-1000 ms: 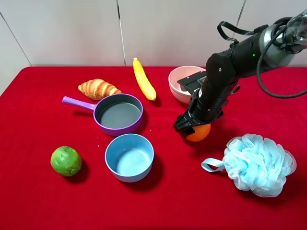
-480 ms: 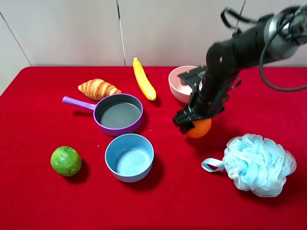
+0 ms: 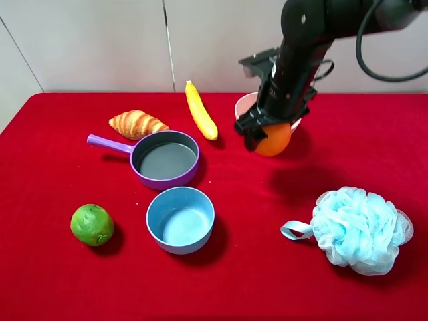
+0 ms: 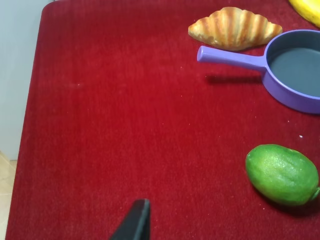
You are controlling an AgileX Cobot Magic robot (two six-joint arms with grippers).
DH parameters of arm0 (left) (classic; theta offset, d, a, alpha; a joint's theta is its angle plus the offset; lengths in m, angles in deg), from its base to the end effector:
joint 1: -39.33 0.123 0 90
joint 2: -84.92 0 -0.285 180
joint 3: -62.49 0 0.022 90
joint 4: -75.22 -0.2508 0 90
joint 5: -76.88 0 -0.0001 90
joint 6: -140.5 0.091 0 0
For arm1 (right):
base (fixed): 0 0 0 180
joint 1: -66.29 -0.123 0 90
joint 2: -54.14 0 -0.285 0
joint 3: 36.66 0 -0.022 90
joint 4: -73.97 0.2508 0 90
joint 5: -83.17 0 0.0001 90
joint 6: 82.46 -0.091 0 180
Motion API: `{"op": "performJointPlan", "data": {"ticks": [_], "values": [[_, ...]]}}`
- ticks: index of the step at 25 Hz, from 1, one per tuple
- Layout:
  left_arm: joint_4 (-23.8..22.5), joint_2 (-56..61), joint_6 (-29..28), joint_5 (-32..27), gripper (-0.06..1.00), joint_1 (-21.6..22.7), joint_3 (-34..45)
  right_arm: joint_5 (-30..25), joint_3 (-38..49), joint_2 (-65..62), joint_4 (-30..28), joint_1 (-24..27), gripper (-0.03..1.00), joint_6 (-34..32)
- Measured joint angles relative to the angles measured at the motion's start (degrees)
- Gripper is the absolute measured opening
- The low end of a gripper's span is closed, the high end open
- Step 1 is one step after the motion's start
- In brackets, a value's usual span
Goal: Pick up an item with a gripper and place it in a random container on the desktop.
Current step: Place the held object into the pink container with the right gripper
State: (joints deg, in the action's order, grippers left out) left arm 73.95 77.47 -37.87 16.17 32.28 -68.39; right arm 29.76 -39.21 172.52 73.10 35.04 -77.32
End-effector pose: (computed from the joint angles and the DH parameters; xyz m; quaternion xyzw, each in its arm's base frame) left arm -0.0043 0.0023 0.2747 0.0642 0.8514 -0.0135 0.5203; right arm 0.3320 0.2002 0.1949 -0.3146 0.9446 0.0149 0.0928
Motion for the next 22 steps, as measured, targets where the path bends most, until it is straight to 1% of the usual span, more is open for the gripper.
{"op": "performJointPlan", "data": {"ticks": [3,6,10,16,22], "values": [[0.0,0.0,0.0,0.0,0.98,0.0,0.0,-3.53,-4.04,0.0,-0.67,0.0,0.55,1.33],[0.0,0.0,0.0,0.0,0.98,0.0,0.0,-5.87,-7.85,0.0,-1.1,0.37,0.55,2.8],[0.0,0.0,0.0,0.0,0.98,0.0,0.0,-7.31,-12.35,0.0,-2.37,2.11,0.55,5.26],[0.0,0.0,0.0,0.0,0.98,0.0,0.0,-6.92,-16.93,0.87,-2.89,6.22,0.55,8.51],[0.0,0.0,0.0,0.0,0.98,0.0,0.0,-2.31,-17.46,3.57,-3.02,9.84,0.55,9.63]]}}
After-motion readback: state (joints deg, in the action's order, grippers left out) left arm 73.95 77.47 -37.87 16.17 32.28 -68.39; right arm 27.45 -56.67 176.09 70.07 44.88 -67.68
